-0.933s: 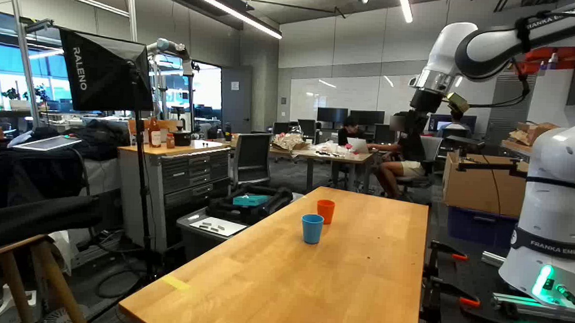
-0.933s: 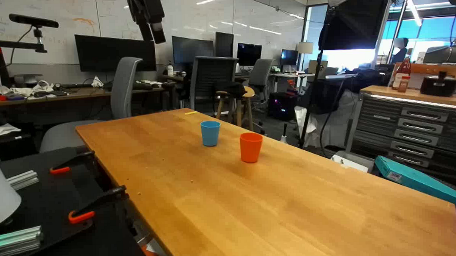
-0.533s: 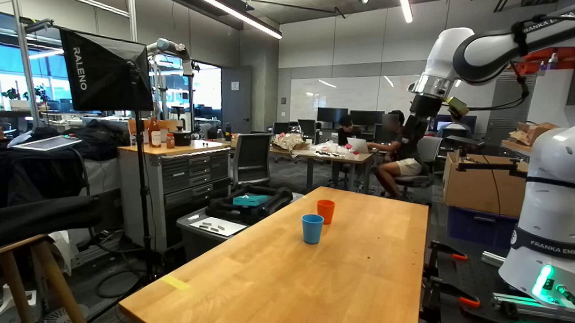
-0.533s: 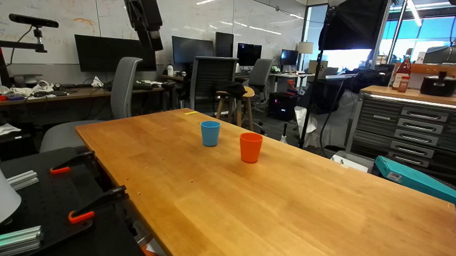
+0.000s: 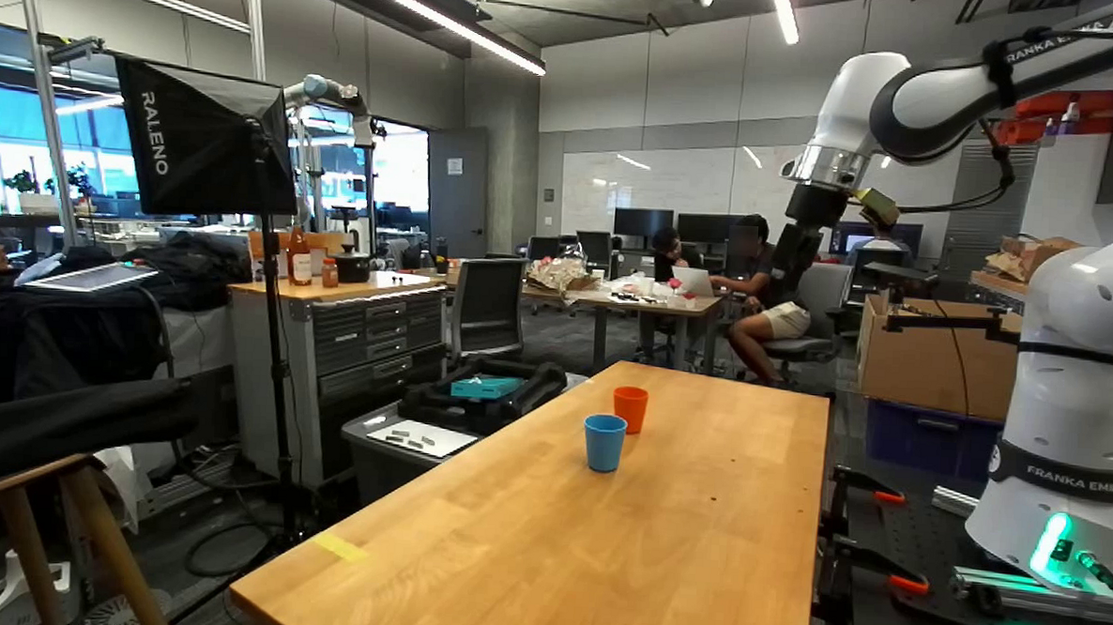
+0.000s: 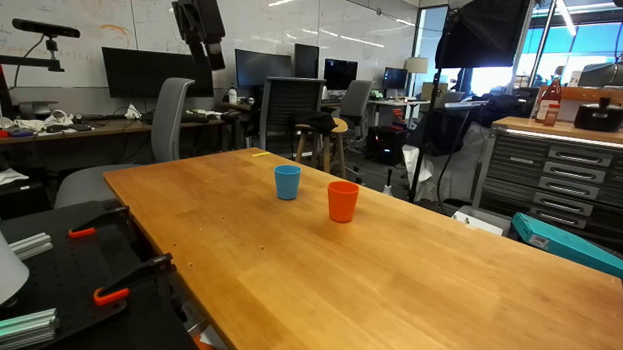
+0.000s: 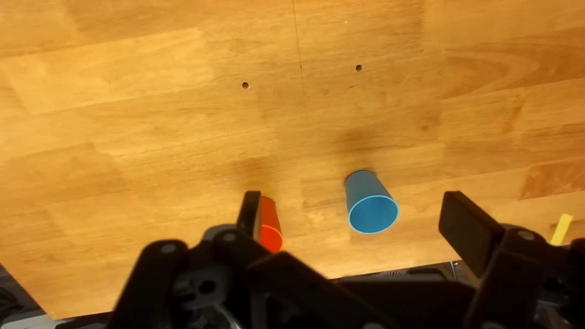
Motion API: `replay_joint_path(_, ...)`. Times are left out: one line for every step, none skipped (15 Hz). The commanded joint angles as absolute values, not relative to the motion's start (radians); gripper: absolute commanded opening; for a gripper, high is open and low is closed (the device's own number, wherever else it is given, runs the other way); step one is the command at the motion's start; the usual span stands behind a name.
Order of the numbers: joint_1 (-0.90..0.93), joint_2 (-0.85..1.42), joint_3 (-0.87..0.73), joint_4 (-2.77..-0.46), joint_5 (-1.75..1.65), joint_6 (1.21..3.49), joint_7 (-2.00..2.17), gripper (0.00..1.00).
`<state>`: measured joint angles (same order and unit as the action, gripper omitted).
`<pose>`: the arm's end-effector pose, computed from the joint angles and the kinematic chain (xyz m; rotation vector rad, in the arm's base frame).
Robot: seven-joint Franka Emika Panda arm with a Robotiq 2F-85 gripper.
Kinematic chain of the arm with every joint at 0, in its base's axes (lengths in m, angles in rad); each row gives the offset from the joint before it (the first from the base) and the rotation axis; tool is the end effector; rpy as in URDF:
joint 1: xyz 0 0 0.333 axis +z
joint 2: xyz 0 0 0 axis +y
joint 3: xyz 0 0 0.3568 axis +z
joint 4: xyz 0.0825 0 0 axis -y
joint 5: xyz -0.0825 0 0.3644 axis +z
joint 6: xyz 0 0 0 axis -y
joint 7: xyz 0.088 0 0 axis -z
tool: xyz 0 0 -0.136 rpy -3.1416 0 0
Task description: Put the blue cup inside the orange cup
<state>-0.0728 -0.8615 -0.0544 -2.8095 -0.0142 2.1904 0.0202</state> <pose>0.2681 -0.0352 0.4592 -3.0945 0.1962 -0.3783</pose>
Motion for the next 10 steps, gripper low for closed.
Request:
replay_joint_path(-0.015,-0.699,0.033,-2.787,0.019,2.306,0.09,1.0)
replay_joint_path(-0.002,-0.642,0.062,-2.776,0.021,2.351,0.116,1.0)
replay_joint_path(0.005,-0.58,0.092,-2.761,0.018,2.394,0.144,1.0)
replay_joint_path(0.004,-0.516,0.123,-2.744,0.005,2.443,0.174,1.0)
replay_joint_path(-0.003,-0.451,0.155,-2.723,-0.017,2.487,0.208,1.0)
replay_joint_path(-0.017,-0.392,0.186,-2.704,-0.043,2.533,0.242,1.0)
replay_joint_path(-0.033,-0.33,0.21,-2.68,-0.074,2.565,0.273,1.0)
replay_joint_path(-0.054,-0.268,0.233,-2.653,-0.118,2.594,0.317,1.0)
replay_joint_path(-0.073,-0.206,0.253,-2.622,-0.17,2.617,0.361,1.0)
replay_joint_path(-0.091,-0.146,0.267,-2.588,-0.231,2.632,0.41,1.0)
